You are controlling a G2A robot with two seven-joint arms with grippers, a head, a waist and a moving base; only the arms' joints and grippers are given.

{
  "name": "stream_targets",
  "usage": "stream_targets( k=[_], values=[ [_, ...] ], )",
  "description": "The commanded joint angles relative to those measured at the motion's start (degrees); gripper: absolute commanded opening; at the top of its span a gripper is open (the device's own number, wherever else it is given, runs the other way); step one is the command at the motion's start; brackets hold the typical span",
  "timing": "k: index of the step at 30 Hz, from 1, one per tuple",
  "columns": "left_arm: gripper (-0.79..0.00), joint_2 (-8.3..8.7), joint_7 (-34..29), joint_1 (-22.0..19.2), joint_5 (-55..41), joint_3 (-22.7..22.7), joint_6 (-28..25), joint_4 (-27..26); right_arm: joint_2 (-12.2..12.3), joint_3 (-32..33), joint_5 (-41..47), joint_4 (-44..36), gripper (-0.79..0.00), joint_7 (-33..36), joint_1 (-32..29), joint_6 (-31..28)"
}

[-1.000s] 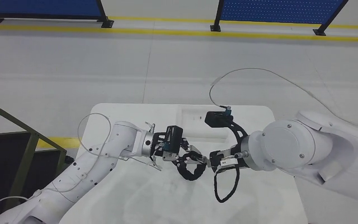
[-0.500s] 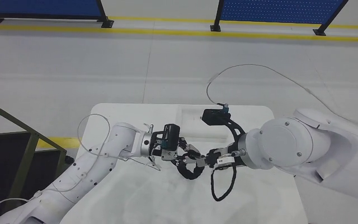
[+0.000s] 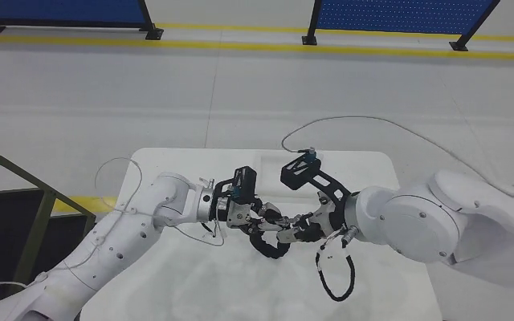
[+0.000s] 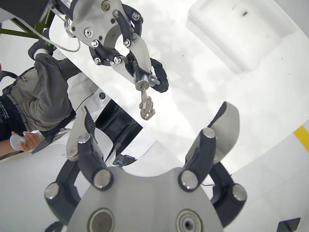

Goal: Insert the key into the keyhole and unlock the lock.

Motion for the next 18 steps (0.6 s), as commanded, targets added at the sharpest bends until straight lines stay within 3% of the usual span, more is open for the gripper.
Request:
stream_targets(
  k=[1,9,18],
  values=[
    [-0.785,0.65,-5.38,-0.90,-6.53,0.05,0.00,-0.92,0.97,-0.02,-1.55,-0.50,0.000,-1.88,-1.71,-3.09],
    [-0.785,2.92,-22.80,-2.51,-24.54,-0.57,2.80,-2.05,5.49,1.60,-5.53,-0.40,0.000,-6.31,-6.90,-19.28],
    [-0.785,4.76,-34.62,-2.18,-34.47,-2.28,6.87,-4.86,5.49,1.60,-5.53,-0.40,0.000,-6.31,-6.90,-19.28]
  ],
)
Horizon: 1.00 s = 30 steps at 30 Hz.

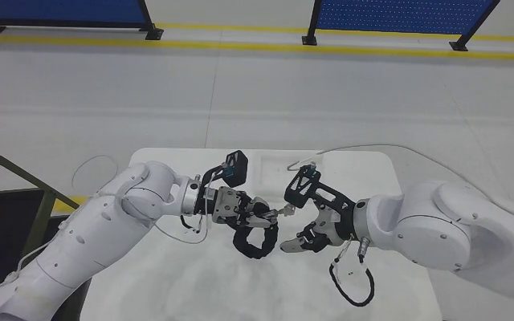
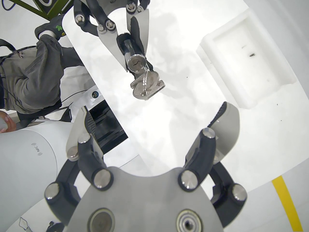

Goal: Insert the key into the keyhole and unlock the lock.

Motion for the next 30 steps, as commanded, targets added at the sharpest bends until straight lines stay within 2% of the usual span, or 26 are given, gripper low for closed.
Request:
stream_targets(
  k=[1,7,9,14,21,25,26,28,29,30],
  values=[
    [-0.785,0.28,-2.42,-0.05,-1.79,-0.35,1.00,-0.55,0.00,0.00,0.00,0.00,0.000,0.00,0.00,-0.01],
    [-0.785,0.44,-9.38,-0.97,-7.15,-0.27,3.21,-1.65,0.02,0.47,-1.70,-0.28,0.000,-1.27,-0.12,-0.55],
    [-0.785,0.26,-11.68,-1.48,-9.29,0.17,3.37,-1.45,0.07,1.01,-3.42,-0.22,0.000,-3.83,-0.88,-2.77],
    [-0.785,-0.44,-17.01,-3.30,-13.36,1.25,4.33,0.15,0.58,1.80,-12.51,-0.65,0.000,-3.77,-2.12,-8.69],
    [-0.785,-1.31,-19.04,-4.98,-15.97,2.38,4.80,1.98,2.14,2.30,-24.47,-2.50,0.000,-4.45,-5.20,-17.48],
    [-0.785,-1.69,-18.89,-5.36,-16.59,3.57,4.64,2.84,2.94,2.91,-28.97,-2.93,-0.009,-9.34,-7.32,-21.50],
    [-0.785,-1.78,-18.83,-5.43,-16.62,3.93,4.58,3.03,3.14,3.05,-29.80,-2.94,-0.179,-9.83,-7.81,-22.03],
    [-0.785,-1.93,-18.64,-5.60,-16.75,4.55,4.39,3.52,3.51,3.46,-31.25,-2.99,-0.413,-10.99,-8.68,-22.47],
    [-0.785,-2.00,-18.51,-5.67,-16.78,4.83,4.26,3.76,3.67,3.72,-32.02,-3.07,-0.486,-11.40,-9.04,-22.63],
    [-0.785,-2.06,-18.43,-5.76,-16.89,5.10,4.18,3.98,3.82,3.96,-32.69,-3.23,-0.523,-11.67,-9.38,-22.77]
  ],
)
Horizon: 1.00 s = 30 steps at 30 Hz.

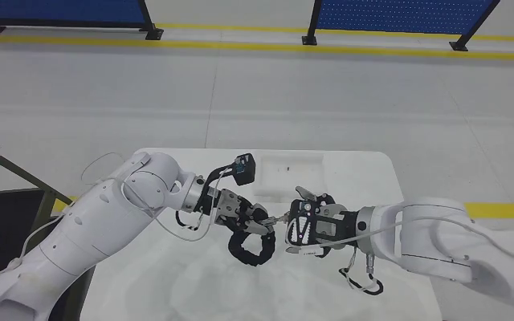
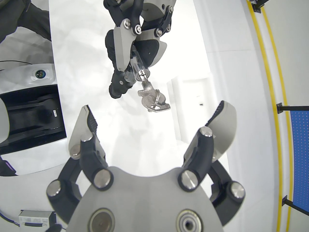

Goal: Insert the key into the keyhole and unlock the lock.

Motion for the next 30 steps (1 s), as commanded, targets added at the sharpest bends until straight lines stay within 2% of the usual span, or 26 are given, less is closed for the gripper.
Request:
stream_targets(
  k=[1,11,16,23,28,30],
  values=[
    [-0.785,-0.12,0.20,-0.22,-0.13,0.52,-0.20,0.40,0.28,0.52,-1.28,-0.33,-0.529,-0.48,-0.63,-0.16],
    [-0.785,-0.28,0.38,-1.08,-0.63,2.41,-0.37,0.62,1.06,3.00,-3.97,-0.77,-0.477,-1.53,-3.58,-0.91],
    [-0.785,-0.28,0.69,-1.21,-0.82,3.05,-0.69,0.74,1.16,4.19,-5.11,-0.77,-0.570,-2.32,-4.94,-1.25],
    [-0.785,-0.28,1.28,-1.54,-0.75,3.73,-1.28,0.81,1.29,5.97,-6.43,-0.77,-0.523,-3.45,-6.62,-2.95],
    [-0.785,-0.29,1.52,-1.77,-1.11,4.28,-1.52,0.96,1.15,7.18,-6.96,-0.77,-0.674,-3.78,-7.69,-3.73],
    [-0.785,-0.33,1.62,-1.88,-1.38,4.65,-1.62,1.01,1.07,7.64,-7.19,-0.77,-0.711,-4.17,-8.14,-4.03]
  ],
)
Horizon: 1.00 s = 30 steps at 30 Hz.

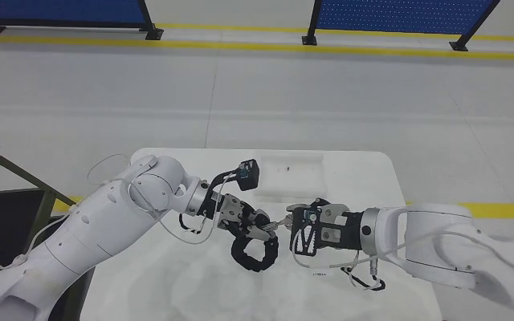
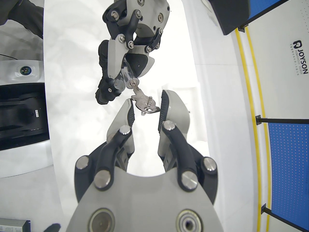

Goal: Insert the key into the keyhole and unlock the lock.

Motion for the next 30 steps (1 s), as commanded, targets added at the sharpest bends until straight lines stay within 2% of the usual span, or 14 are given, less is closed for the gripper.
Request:
stream_targets(
  k=[1,3,6,11,22,30],
  values=[
    [-0.785,-0.04,0.12,-0.17,-0.29,0.36,-0.10,0.12,-0.09,0.45,-0.30,0.00,-0.711,-0.34,-0.43,-0.49],
    [-0.785,-0.08,0.25,-0.37,-0.51,0.72,-0.24,0.20,-0.16,0.85,-0.64,0.00,-0.708,-0.07,-0.85,-1.08],
    [-0.785,-0.10,0.47,-0.76,-0.84,1.20,-0.45,0.55,-0.33,1.47,-0.65,0.00,-0.785,0.03,-1.48,-1.69],
    [-0.785,-0.17,0.99,-1.41,-0.78,2.00,-0.98,0.85,-0.45,2.36,2.09,0.12,-0.785,-0.32,-3.04,-1.56],
    [-0.785,-0.75,3.65,-2.10,0.59,2.43,-3.63,2.89,-1.77,4.21,17.67,4.95,-0.785,0.41,-5.76,0.06],
    [-0.785,-1.45,5.15,-1.92,4.59,1.64,-5.13,3.09,-3.64,4.88,33.88,11.09,-0.785,-1.34,-8.23,0.85]
  ],
)
